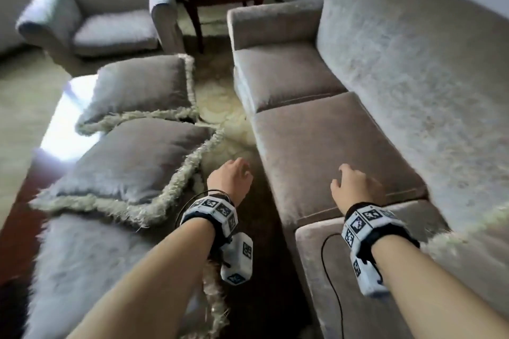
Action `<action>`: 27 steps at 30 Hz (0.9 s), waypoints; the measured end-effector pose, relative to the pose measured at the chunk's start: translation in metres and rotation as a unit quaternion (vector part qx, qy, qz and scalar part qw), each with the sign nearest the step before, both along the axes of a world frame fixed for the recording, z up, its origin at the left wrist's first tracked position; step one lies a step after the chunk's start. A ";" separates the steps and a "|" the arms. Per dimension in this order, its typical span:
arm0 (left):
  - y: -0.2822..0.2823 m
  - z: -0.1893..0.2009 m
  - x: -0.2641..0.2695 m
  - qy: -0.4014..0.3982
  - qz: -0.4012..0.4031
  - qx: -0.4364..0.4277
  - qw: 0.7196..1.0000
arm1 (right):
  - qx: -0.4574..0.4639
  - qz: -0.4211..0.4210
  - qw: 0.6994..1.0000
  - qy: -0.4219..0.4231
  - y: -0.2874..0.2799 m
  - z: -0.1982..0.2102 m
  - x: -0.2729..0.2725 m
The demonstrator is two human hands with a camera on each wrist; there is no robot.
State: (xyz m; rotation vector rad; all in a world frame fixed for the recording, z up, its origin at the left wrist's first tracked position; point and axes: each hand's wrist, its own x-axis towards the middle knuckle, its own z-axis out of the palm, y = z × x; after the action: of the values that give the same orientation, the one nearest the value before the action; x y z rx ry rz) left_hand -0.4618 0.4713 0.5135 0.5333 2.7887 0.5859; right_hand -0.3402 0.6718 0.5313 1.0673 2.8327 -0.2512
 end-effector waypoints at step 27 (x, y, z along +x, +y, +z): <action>-0.411 -0.171 -0.006 -0.154 0.229 -0.036 0.960 | -0.009 0.343 0.908 -0.242 -0.402 -0.142 -0.156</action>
State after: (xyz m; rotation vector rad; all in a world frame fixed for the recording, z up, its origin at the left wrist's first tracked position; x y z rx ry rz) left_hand -0.4676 0.0605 0.3428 -0.2176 2.6163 0.5915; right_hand -0.4963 0.2703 0.3895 0.0496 2.5221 0.0510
